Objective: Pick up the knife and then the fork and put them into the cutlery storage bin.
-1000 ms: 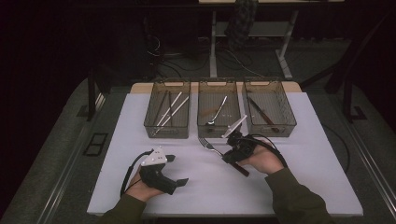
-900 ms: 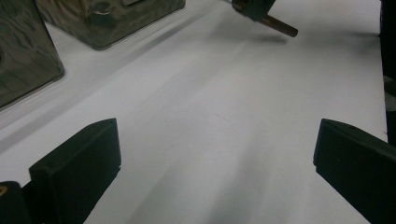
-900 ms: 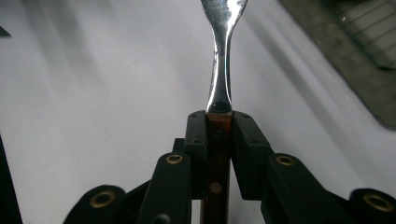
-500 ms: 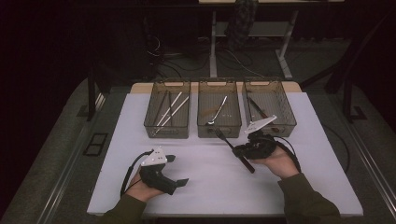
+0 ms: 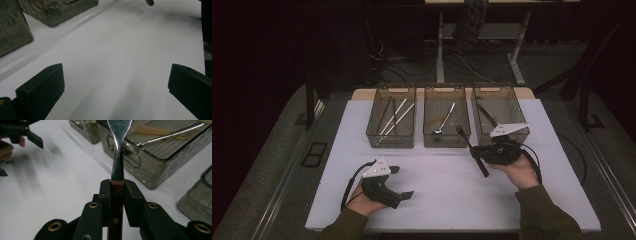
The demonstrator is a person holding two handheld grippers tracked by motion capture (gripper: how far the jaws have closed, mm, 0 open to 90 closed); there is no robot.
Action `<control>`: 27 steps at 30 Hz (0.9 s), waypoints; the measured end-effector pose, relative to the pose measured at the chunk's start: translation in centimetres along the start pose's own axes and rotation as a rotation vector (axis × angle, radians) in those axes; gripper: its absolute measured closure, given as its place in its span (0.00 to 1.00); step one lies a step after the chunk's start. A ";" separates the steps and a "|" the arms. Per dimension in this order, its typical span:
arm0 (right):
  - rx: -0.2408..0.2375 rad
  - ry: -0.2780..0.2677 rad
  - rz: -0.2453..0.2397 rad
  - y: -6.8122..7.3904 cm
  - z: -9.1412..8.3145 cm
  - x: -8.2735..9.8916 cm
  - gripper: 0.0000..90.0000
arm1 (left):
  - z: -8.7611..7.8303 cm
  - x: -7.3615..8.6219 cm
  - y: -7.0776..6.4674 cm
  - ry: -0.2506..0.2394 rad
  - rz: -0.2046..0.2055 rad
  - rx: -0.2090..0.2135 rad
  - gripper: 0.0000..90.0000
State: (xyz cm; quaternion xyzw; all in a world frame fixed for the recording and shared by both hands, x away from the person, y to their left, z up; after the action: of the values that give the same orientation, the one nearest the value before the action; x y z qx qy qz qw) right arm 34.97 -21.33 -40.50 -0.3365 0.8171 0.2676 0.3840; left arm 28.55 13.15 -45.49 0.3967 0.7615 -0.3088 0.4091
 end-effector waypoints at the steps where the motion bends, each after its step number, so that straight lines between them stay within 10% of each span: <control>1: 0.004 -0.006 0.003 -0.1 -0.1 0.0 0.86 | 0.0 0.0 0.0 -0.002 0.000 0.000 0.00; 27: 0.222 -0.206 0.065 -5.6 -4.5 -4.7 0.86 | 0.0 0.0 0.0 -0.004 0.000 -0.005 0.00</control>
State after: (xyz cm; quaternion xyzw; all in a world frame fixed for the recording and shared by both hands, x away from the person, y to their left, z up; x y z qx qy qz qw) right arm 39.39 -26.34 -35.22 -0.2361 0.8084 0.2209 0.4918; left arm 28.56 13.13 -45.49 0.3953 0.7615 -0.3076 0.4115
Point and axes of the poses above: each handheld gripper's, and its own axes: z roughly forward along the jaws, x roughly out of its underside, y roughly to its left, the point moved 3 cm from there along z, roughly forward along the jaws, and after that the axes turned 4 degrees about -y, right-handed, at the moved point
